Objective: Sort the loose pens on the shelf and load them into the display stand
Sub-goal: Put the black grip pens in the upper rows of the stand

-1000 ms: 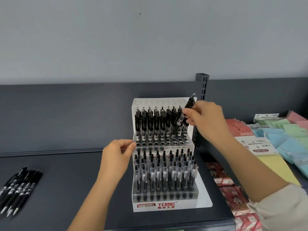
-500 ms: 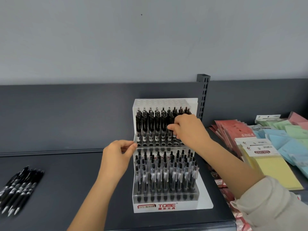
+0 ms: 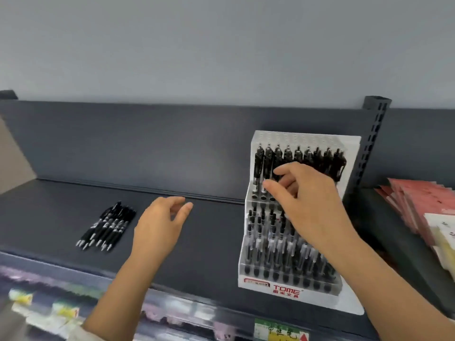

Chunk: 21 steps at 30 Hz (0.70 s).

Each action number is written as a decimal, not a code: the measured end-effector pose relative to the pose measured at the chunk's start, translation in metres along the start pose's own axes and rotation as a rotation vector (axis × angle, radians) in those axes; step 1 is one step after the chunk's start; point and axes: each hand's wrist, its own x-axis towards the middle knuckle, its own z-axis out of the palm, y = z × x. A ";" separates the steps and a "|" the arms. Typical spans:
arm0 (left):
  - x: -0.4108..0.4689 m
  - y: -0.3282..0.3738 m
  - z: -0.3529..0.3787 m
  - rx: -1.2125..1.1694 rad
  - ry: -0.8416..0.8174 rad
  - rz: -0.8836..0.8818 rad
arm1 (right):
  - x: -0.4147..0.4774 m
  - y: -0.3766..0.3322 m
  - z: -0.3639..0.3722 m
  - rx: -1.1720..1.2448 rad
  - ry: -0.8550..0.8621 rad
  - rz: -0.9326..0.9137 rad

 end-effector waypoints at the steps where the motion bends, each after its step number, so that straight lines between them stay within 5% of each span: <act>1: -0.003 -0.020 -0.011 0.068 -0.014 -0.025 | -0.004 -0.011 0.015 0.057 -0.055 -0.018; 12: 0.011 -0.194 -0.119 0.311 -0.047 -0.232 | 0.006 -0.104 0.202 0.134 -0.544 0.059; 21: 0.082 -0.287 -0.111 0.202 -0.408 -0.173 | 0.045 -0.167 0.353 -0.016 -0.690 0.446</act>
